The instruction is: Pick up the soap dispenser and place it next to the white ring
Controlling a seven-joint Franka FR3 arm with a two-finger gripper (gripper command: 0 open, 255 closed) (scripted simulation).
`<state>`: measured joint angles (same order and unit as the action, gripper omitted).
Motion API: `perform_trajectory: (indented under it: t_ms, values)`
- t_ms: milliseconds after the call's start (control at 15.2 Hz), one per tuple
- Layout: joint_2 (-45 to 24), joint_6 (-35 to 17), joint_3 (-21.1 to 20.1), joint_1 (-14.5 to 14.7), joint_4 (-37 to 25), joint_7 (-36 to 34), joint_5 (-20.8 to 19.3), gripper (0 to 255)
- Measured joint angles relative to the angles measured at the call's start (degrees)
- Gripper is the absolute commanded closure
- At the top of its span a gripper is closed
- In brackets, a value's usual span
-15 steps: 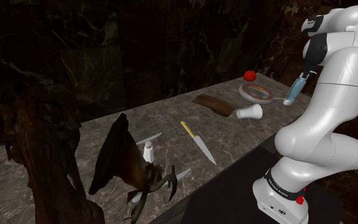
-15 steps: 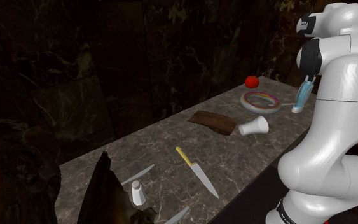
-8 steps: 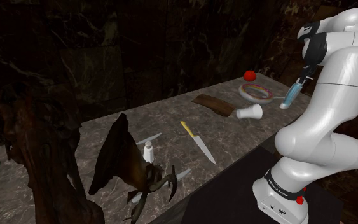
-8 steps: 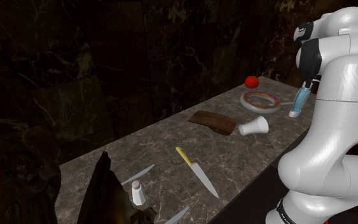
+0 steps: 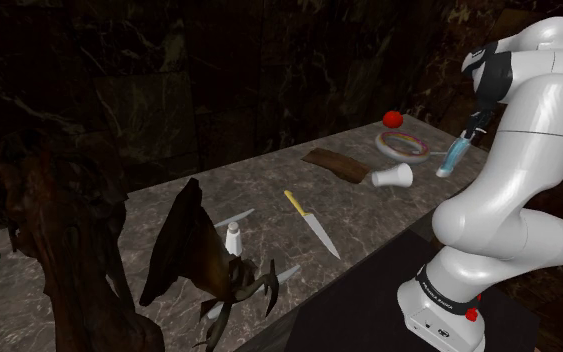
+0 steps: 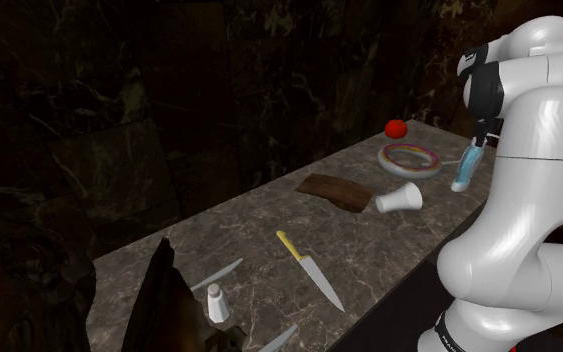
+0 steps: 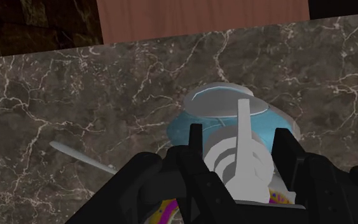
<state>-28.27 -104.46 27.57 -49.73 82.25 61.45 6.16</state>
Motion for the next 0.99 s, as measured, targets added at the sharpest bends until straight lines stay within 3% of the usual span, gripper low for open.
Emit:
perform_trajectory:
  t_ms: [264, 330, 726, 990]
  values:
    - [-0.1, -0.15, -0.02, -0.01, 0.04, -0.01, 0.04, 255]
    - [-0.1, -0.15, -0.03, -0.01, 0.04, -0.01, 0.04, 0]
    - [-0.09, -0.15, -0.02, -0.01, 0.02, -0.01, 0.04, 0]
    - [0.08, 5.29, 0.1, -0.34, -5.38, -0.16, -0.11, 0]
